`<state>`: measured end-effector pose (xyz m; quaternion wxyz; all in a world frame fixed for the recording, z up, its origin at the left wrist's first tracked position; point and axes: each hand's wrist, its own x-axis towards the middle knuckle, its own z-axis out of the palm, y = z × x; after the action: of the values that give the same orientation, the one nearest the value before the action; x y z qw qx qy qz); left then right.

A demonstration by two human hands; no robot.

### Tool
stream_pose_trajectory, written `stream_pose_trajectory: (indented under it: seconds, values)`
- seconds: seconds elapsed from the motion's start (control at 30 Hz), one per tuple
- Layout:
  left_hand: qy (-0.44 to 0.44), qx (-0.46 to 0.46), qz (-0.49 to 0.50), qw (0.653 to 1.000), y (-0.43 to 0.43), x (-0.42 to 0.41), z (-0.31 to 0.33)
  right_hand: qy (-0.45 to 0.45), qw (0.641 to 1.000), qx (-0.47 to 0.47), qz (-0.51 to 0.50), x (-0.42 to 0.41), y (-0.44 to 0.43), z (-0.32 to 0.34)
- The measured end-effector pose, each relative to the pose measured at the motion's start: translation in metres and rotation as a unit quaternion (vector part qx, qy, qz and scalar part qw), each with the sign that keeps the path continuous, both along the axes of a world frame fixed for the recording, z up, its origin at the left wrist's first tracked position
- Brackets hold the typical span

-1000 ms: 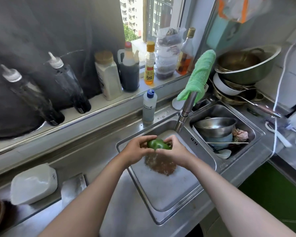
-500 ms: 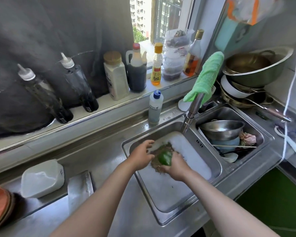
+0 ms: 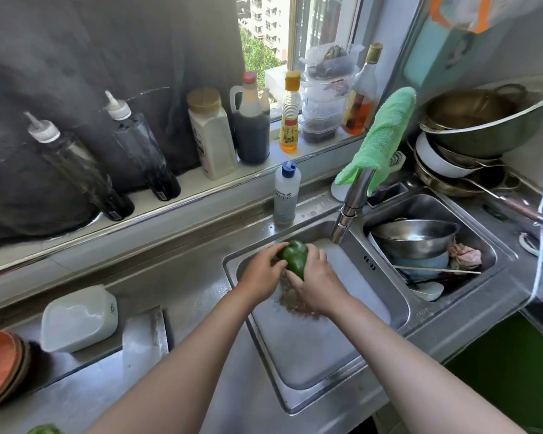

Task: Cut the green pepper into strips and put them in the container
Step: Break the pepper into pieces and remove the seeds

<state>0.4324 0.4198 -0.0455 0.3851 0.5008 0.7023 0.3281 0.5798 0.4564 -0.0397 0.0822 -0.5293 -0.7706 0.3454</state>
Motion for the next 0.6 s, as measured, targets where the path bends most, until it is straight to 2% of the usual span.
stream_pose_trajectory:
  seconds: [0.2,0.23,0.27,0.33,0.37,0.4,0.5,0.53,0.6]
  values:
    - [0.101,0.121,0.003,0.988,-0.005,-0.005,0.002,0.021,0.989,0.14,0.034,0.011,-0.005,-0.016]
    - [0.116,0.111,-0.009,0.987,-0.006,-0.006,0.002,0.012,0.993,0.11,0.031,0.013,-0.003,-0.019]
    - [0.136,0.068,-0.041,0.988,-0.007,-0.008,0.0,-0.035,0.997,0.048,0.042,0.014,-0.001,-0.022]
    - [0.148,-0.08,-0.126,0.978,-0.013,-0.007,-0.003,-0.188,0.973,-0.106,0.079,0.015,-0.001,-0.026]
    - [0.134,-0.126,-0.143,0.973,-0.015,-0.006,-0.006,-0.193,0.97,-0.134,0.064,0.015,-0.002,-0.029]
    - [0.117,-0.129,-0.13,0.976,-0.017,-0.004,-0.007,-0.154,0.979,-0.126,0.038,0.013,-0.002,-0.03]
    - [0.101,-0.036,-0.027,0.994,-0.019,-0.003,-0.007,-0.037,0.999,-0.011,-0.023,0.005,-0.002,-0.022]
    - [0.095,-0.028,-0.009,0.995,-0.019,-0.005,-0.007,-0.023,0.999,0.014,-0.042,0.004,-0.002,-0.019]
    - [0.087,-0.037,0.007,0.995,-0.022,-0.01,-0.005,-0.068,0.996,-0.03,-0.053,0.004,-0.002,-0.02]
